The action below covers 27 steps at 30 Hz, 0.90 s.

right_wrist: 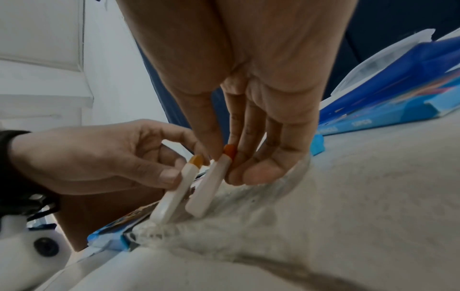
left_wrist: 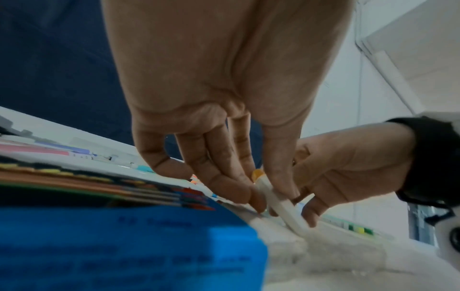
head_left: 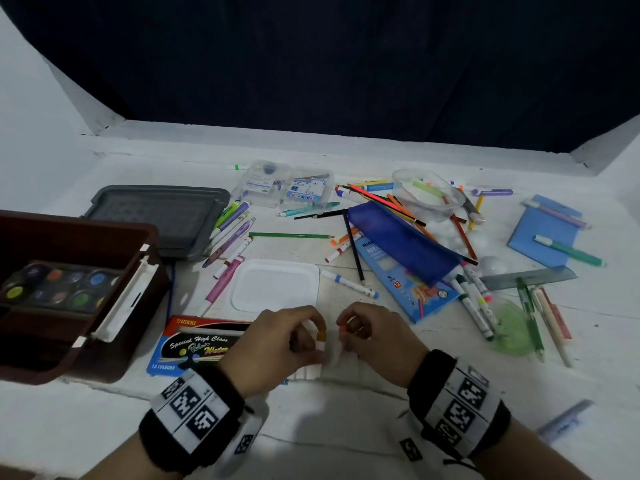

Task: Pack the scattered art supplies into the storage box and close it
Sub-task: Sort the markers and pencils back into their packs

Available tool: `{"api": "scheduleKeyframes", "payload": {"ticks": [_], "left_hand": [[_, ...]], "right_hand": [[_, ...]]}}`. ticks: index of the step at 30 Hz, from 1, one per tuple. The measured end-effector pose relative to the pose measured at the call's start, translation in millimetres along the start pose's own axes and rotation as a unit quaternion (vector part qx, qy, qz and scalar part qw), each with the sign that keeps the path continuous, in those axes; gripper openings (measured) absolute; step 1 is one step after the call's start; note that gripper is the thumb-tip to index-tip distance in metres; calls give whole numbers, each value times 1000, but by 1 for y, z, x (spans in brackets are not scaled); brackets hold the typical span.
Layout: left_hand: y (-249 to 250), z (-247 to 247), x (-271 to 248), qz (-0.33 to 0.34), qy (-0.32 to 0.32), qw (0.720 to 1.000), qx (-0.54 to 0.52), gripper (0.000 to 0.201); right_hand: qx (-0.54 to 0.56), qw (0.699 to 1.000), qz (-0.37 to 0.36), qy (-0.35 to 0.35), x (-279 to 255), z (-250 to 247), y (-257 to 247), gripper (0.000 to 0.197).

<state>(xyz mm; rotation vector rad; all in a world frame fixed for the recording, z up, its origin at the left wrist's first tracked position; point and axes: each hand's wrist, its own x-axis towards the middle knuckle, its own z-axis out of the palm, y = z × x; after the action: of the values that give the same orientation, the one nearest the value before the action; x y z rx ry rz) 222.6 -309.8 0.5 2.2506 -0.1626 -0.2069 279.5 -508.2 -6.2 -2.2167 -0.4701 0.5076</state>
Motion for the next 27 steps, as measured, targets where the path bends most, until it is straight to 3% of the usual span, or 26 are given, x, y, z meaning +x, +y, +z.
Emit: {"api": "scheduleKeyframes", "payload": {"ticks": [4, 7, 11, 17, 27], "left_hand": [[-3, 2, 7, 1, 3, 996, 86, 30], [-3, 2, 11, -16, -4, 970, 243, 45], [-1, 4, 12, -30, -7, 941, 338, 55], [2, 4, 11, -20, -10, 936, 351, 51], [1, -9, 9, -16, -38, 951, 306, 42]], "right_hand": [[-37, 999, -14, 4, 4, 4, -2, 8], [-39, 999, -12, 3, 6, 7, -5, 8], [-57, 998, -29, 11, 5, 10, -8, 8], [-97, 995, -40, 1, 0, 14, -14, 21], [-208, 977, -42, -16, -2, 17, -27, 18]]}}
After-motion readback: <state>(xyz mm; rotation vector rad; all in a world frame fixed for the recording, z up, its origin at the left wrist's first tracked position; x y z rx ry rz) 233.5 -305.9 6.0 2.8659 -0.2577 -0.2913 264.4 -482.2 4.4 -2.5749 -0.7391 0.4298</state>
